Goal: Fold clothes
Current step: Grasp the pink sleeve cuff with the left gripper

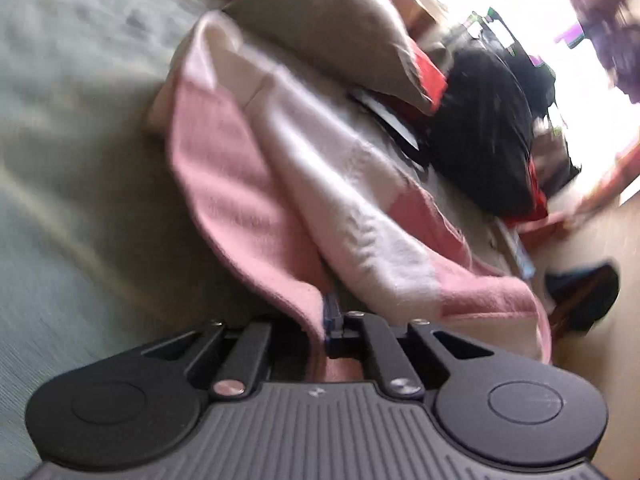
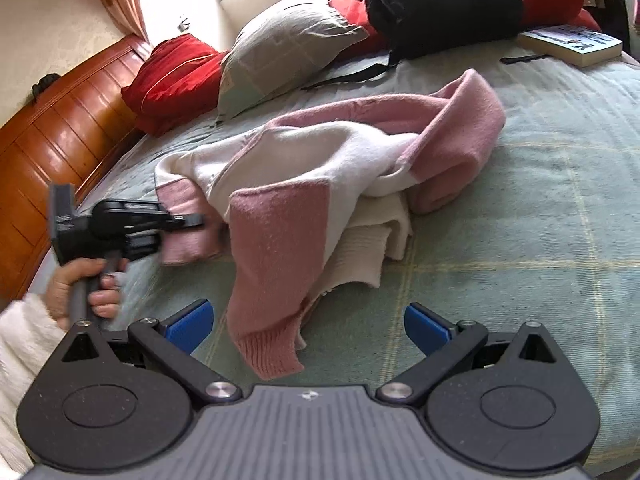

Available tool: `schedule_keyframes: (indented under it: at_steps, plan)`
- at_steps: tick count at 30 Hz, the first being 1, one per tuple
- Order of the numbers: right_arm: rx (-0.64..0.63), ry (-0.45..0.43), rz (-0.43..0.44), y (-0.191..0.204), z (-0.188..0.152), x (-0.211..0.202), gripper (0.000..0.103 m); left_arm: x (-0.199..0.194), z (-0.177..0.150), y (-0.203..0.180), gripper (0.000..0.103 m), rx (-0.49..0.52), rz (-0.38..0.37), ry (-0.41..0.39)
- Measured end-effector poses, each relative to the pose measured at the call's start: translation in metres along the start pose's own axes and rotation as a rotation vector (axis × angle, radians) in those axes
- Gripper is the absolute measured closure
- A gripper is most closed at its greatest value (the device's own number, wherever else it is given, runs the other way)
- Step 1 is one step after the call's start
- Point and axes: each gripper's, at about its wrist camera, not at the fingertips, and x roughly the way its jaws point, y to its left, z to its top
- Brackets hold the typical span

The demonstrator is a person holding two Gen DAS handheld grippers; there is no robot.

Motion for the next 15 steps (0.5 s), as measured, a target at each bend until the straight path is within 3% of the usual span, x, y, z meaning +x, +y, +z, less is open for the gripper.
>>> schedule_keyframes:
  at_steps: [9, 15]
  plan:
    - [-0.001, -0.018, 0.01, 0.002, 0.002, -0.001, 0.0, -0.056, 0.063, 0.034, 0.098, 0.237, 0.369, -0.069]
    - [-0.025, -0.029, 0.005, 0.011, 0.008, -0.002, 0.0, -0.085, 0.102, 0.073, 0.098, 0.267, 0.535, -0.13]
